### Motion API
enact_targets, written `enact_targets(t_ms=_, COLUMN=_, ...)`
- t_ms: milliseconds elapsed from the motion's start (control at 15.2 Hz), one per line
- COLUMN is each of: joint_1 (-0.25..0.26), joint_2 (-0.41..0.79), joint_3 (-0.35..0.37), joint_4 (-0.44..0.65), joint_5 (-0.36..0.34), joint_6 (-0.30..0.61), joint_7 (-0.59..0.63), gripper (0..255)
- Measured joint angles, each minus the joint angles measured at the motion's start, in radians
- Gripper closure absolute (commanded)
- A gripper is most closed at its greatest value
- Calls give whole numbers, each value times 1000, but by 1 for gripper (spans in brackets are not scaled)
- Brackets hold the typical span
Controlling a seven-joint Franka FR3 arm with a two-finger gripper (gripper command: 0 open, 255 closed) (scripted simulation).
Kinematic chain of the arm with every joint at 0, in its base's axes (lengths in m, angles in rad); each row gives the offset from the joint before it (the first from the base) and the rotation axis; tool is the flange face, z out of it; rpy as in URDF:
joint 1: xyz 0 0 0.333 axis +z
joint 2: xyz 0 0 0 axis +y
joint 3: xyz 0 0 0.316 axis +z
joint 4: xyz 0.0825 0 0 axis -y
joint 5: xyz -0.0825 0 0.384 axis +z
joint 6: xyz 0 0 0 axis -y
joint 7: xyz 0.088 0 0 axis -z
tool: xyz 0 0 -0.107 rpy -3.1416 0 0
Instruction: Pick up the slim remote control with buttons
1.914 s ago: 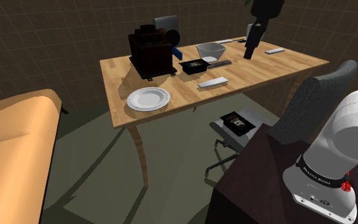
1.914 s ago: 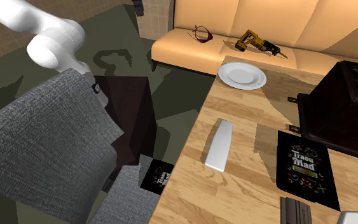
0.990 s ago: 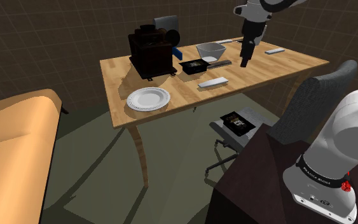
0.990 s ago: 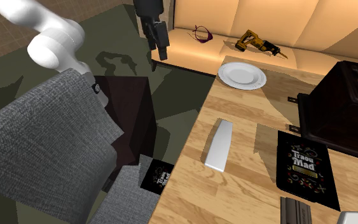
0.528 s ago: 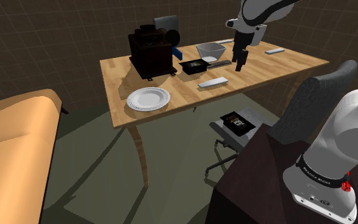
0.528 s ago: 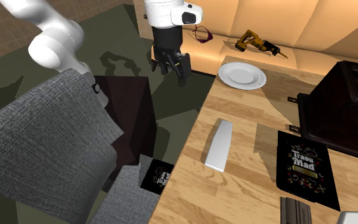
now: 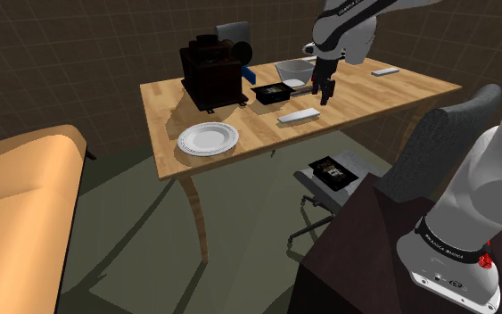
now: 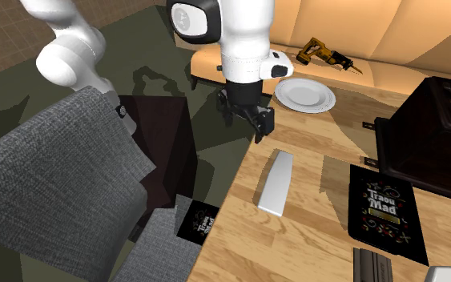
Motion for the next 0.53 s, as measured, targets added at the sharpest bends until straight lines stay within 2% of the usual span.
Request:
enact_targets(t_ms=330, joint_1=-52, joint_2=234, joint_3=20, joint_4=181, joint_5=127, joint_6=4, joint_7=-219, gripper=0)
enact_targets(t_ms=528, joint_1=-88, joint_2=350, joint_3=49, joint_4=291, joint_5=170, joint_6=-10, joint_7=-314, gripper=0)
